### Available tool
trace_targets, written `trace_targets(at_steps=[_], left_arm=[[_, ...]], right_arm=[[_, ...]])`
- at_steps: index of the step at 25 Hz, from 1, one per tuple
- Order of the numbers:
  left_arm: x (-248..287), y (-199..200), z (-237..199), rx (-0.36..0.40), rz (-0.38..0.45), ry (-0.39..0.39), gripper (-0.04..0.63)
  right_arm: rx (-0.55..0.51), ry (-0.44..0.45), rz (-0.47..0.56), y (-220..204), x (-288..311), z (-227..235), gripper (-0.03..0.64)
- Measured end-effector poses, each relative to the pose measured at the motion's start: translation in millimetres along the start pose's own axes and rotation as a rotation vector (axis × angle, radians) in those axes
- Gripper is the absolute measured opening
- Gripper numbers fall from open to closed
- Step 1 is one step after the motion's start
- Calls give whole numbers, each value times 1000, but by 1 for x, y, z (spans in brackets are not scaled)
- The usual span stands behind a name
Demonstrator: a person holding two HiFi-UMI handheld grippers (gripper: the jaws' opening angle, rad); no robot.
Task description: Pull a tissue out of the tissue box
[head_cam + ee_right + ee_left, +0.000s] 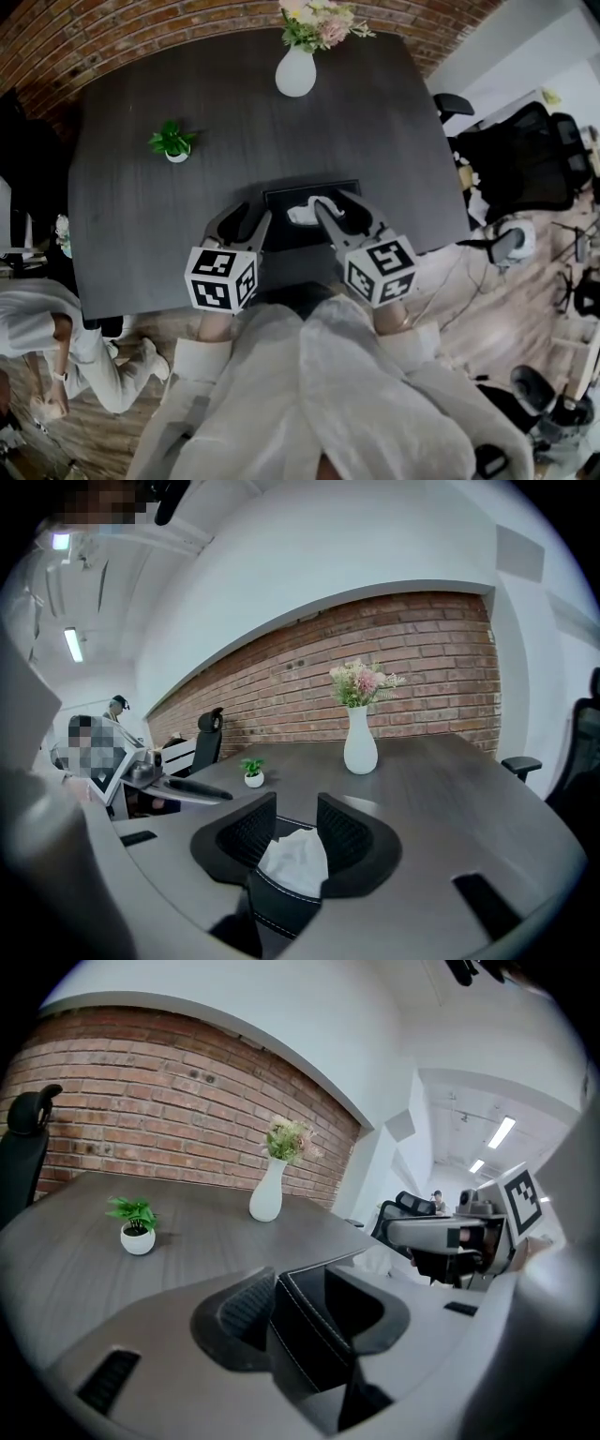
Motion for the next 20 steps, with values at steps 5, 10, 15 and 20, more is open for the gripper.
trace_targets(at_steps=[5,10,15,20], left_arm=[[3,-5,13,-24,-8,7,149],[5,-14,22,-44,-19,15,149],[7,-18,27,-60,-26,13,149],[11,-24,25,-76,-31,22,149]], right_arm=[[-21,11,-31,-5,-5,10,121],[-38,44,-73,-13,-5,13,121],[-35,66,-116,-21,-1,14,124],[-43,87,-152,-27,4,13,133]])
Point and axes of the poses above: the fingertips, and each gripper's own axes: x forward along the fingers, z to its right, y out of its top, the point moved 4 cm from there along -x, backward along the fingers, and after that the axes turned 8 degrees about -z, right-handed, at the moved point
